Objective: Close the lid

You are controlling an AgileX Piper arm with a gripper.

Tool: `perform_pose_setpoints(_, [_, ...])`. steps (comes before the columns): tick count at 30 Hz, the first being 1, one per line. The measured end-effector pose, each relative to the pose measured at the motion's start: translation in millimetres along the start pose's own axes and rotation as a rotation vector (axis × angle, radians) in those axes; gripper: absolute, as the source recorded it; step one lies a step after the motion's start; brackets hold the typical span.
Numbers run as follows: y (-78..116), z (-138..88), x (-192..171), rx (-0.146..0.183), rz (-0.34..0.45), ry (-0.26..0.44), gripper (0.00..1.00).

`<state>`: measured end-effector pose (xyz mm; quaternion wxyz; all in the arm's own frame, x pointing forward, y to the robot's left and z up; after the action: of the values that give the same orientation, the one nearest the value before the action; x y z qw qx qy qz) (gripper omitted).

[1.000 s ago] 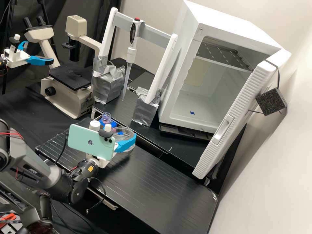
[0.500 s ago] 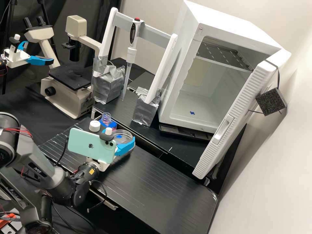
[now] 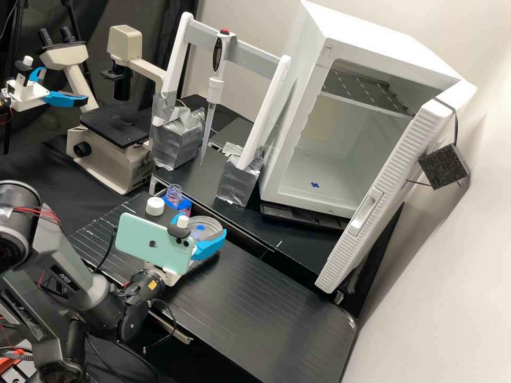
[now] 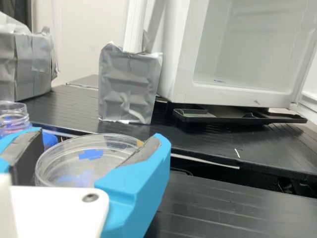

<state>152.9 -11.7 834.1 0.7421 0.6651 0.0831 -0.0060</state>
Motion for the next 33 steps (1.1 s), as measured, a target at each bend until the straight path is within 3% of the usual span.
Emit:
perform_pose_setpoints(4, [-1.4,3,3,0.017,0.005,-0.014,1.00])
perform_pose_setpoints(13, [-2.0,6,5,0.016,0.014,-0.027,1.00])
perform_pose_setpoints(20, [5.4,1,-3,-0.003,0.041,-0.032,1.00])
perform_pose_setpoints(26, [14.4,-16,-18,-0.017,0.086,-0.010,1.00])
perform_pose_setpoints(29, [16.4,-28,-23,-0.068,0.109,0.017,1.00])
perform_pose_setpoints(33, [15.9,-37,-24,-0.101,0.116,0.057,1.00])
